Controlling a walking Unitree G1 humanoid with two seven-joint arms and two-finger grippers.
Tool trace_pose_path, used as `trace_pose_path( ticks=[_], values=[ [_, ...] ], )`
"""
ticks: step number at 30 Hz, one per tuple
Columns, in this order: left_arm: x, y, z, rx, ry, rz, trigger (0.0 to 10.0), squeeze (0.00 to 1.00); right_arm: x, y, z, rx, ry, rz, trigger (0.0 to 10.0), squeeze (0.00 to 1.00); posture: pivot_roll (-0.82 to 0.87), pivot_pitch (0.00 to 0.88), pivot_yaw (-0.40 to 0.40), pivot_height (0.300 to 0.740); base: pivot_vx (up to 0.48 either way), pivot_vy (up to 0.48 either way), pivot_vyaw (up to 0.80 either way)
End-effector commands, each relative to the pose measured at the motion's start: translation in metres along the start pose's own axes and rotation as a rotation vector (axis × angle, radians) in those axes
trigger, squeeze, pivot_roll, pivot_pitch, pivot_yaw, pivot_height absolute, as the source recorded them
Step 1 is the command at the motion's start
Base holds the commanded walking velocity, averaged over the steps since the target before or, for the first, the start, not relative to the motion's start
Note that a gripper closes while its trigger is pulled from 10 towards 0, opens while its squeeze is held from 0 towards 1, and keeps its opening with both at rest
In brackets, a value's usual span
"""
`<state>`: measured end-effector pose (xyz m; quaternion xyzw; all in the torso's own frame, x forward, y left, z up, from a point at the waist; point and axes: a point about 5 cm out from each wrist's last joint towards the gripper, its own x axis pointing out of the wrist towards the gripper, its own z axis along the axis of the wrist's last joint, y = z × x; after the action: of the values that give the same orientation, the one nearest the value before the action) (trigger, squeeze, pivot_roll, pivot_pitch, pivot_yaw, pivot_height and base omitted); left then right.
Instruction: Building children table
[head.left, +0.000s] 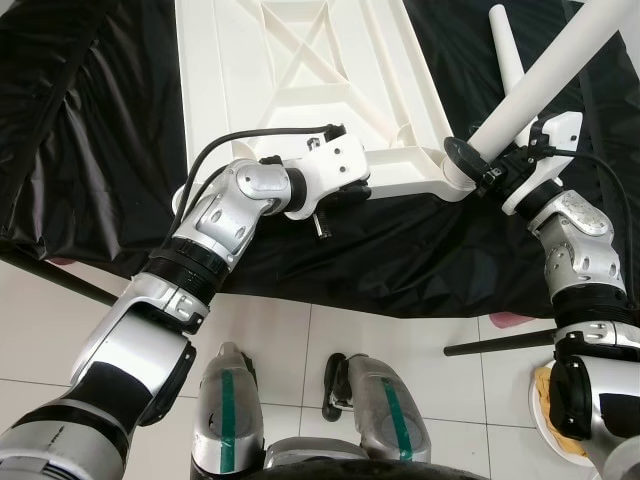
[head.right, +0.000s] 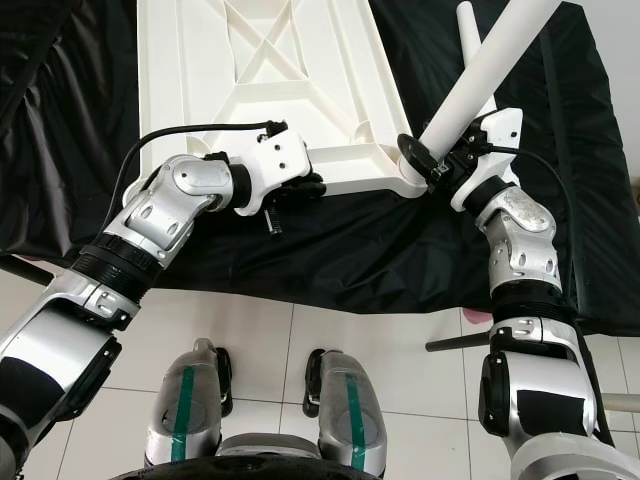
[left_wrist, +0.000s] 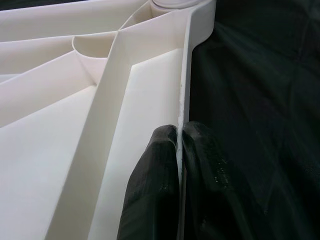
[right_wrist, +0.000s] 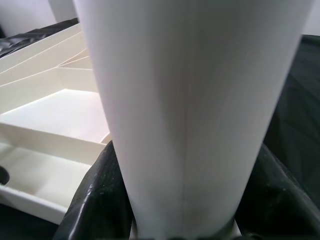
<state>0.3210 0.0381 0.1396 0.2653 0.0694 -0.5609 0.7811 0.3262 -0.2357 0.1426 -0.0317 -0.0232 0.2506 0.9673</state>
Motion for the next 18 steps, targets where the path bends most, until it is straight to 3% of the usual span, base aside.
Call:
trace_pose_path(
  ticks=[1, 6, 10, 13, 18],
  values=[
    [-0.004, 0.002, -0.010, -0.024, 0.046, 0.020, 10.0, 0.00, -0.003, -0.008, 0.001, 0.006, 0.008, -0.108, 10.0, 0.00, 0.08, 0.047, -0.065, 0.740, 0.000, 0.000, 0.00],
    [-0.003, 0.001, -0.010, -0.026, 0.044, 0.021, 10.0, 0.00, 0.000, -0.005, -0.002, 0.008, 0.026, -0.258, 10.0, 0.00, 0.08, 0.047, -0.066, 0.740, 0.000, 0.000, 0.00],
    [-0.002, 0.000, -0.010, -0.031, 0.042, 0.018, 10.0, 0.00, 0.004, 0.006, -0.003, 0.023, 0.020, -0.374, 10.0, 0.00, 0.07, 0.050, -0.067, 0.740, 0.000, 0.000, 0.00],
    [-0.002, 0.000, -0.010, -0.031, 0.042, 0.020, 10.0, 0.00, 0.006, 0.009, -0.004, 0.056, 0.023, -0.539, 10.0, 0.00, 0.07, 0.054, -0.067, 0.740, 0.000, 0.000, 0.00],
    [-0.002, 0.000, -0.010, -0.032, 0.042, 0.021, 10.0, 0.00, 0.005, 0.013, -0.002, 0.035, 0.027, -0.657, 10.0, 0.00, 0.07, 0.056, -0.068, 0.740, 0.000, 0.000, 0.00]
  ],
)
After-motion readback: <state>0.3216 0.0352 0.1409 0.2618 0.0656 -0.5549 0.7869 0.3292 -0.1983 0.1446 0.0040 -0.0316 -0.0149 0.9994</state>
